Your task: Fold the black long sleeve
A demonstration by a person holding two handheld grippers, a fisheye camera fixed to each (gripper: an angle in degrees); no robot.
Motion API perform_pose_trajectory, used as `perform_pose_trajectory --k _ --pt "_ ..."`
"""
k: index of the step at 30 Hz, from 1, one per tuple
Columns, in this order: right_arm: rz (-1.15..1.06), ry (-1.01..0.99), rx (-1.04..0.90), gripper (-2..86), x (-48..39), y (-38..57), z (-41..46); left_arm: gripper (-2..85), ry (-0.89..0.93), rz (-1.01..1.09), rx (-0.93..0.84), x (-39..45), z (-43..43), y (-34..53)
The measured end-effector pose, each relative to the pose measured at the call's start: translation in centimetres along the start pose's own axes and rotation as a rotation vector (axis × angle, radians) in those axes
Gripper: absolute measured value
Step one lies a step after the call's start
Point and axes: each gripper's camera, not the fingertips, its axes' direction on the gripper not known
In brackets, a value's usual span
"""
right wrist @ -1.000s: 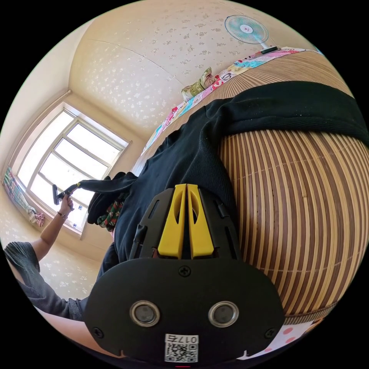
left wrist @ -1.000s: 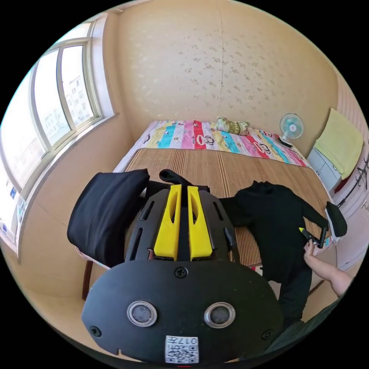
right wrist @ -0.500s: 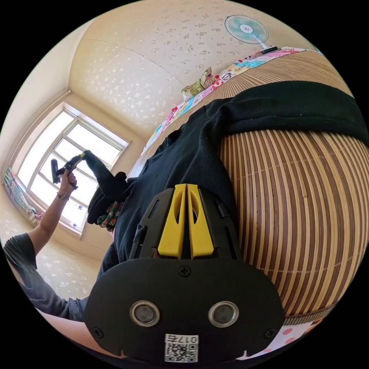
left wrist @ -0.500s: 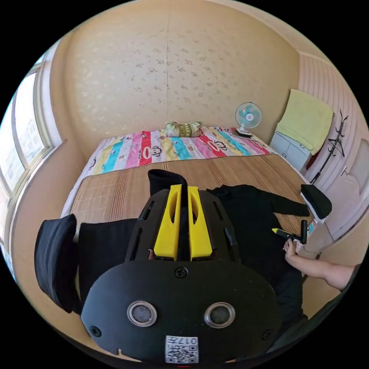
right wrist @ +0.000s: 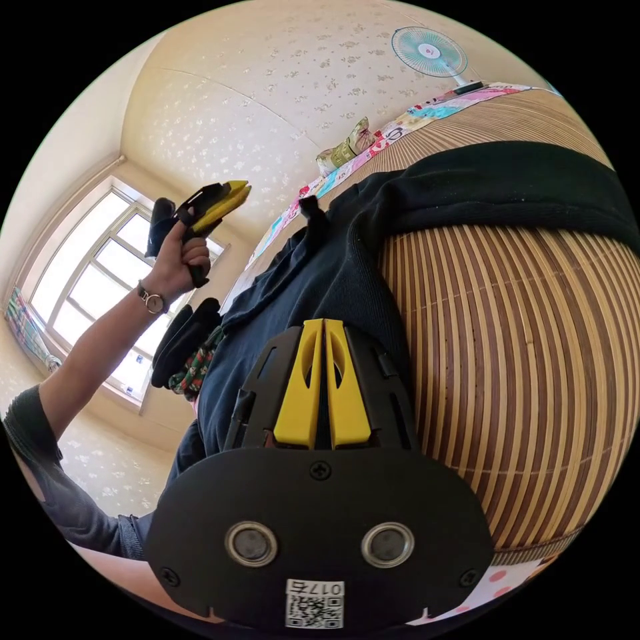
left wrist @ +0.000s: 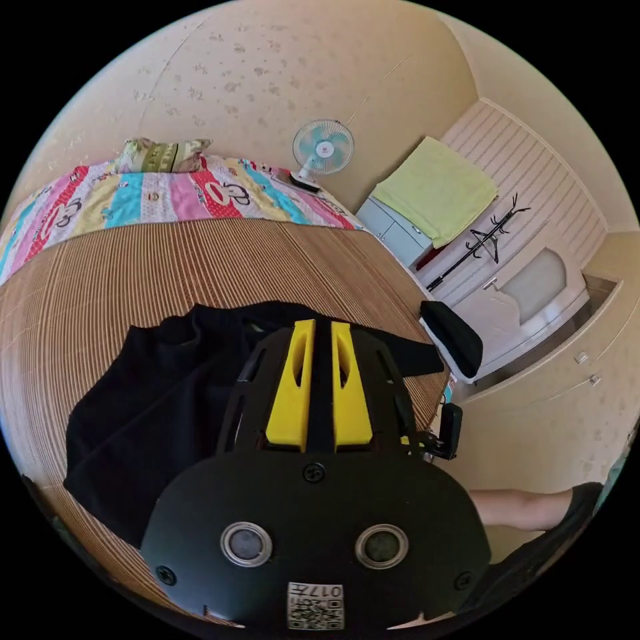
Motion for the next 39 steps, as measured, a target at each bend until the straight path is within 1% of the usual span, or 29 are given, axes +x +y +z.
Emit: perform_pose_trajectory --k 2,5,7,9,10,12,15,16,18,20,23,26,29,31,33,34,36,39 --pt "-0.001 0.0 0.0 0.3 0.0 -0.2 0.0 10.1 -0.078 -0.011 -0.028 -0.9 -0.2 0.8" --pt "-0.002 0.002 0.0 0.3 0.0 -0.7 0.0 9.5 -0.188 0.012 -0.079 -2.6 -2.0 3.5" --pt "-0.001 0.003 0.0 0.2 0.1 -1.0 0.0 9.4 -0.301 0.064 -0.156 -3.6 -3.2 6.8" --pt "-0.001 0.004 0.0 0.2 0.1 -1.4 -0.1 9.5 -0.382 0.099 -0.182 -4.0 -4.5 10.1" --pt "-0.001 0.004 0.0 0.2 0.1 -1.6 -0.1 9.5 -0.402 0.097 -0.18 -4.5 -5.6 12.4" --pt "-0.001 0.006 0.0 0.2 0.2 -2.1 -0.1 9.8 -0.38 0.069 -0.17 -5.4 -6.8 15.8" --pt "0.0 0.008 -0.001 0.2 0.3 -2.8 -0.1 10.4 -0.354 -0.035 -0.121 -7.0 -7.3 21.7" --pt "0.0 0.008 -0.001 0.2 0.3 -3.0 -0.1 10.3 -0.35 -0.06 -0.094 -7.6 -6.5 24.0" --pt "0.0 0.011 0.001 0.2 0.4 -3.7 -0.2 8.1 -0.368 -0.046 0.015 -7.1 -7.2 25.9" --pt "-0.004 0.02 0.002 0.2 0.3 -4.2 -0.2 3.9 -0.412 -0.083 0.008 -7.5 -6.5 25.6" --pt "0.003 0.019 0.003 0.2 0.6 -5.3 -0.2 3.1 -0.432 -0.093 -0.006 -7.5 -5.5 24.5" --pt "0.07 -0.001 -0.008 0.2 1.5 -6.8 -0.2 2.8 -0.461 -0.073 0.001 -6.9 -4.5 24.1" --pt "0.109 -0.001 -0.03 0.3 1.9 -8.5 -0.1 2.7 -0.557 -0.011 -0.017 -4.9 -2.2 23.4" --pt "0.159 -0.005 -0.017 0.5 2.4 -9.5 -0.7 2.1 -0.688 0.047 -0.033 -2.6 0.3 22.9" --pt "0.304 0.064 0.155 1.0 3.6 -9.8 -3.8 1.3 -0.78 0.091 -0.047 -0.9 2.1 22.6" --pt "0.34 0.072 0.211 1.1 4.1 -9.7 -4.8 0.7 -0.828 0.115 -0.055 -0.1 3.1 22.4" --pt "0.543 0.119 0.448 2.1 6.6 -8.5 -9.5 0.2 -0.861 0.132 -0.063 0.4 4.0 22.1" --pt "0.694 0.118 0.633 5.7 9.8 -7.3 -14.5 -0.2 -0.804 0.106 -0.049 -0.6 3.4 21.4"
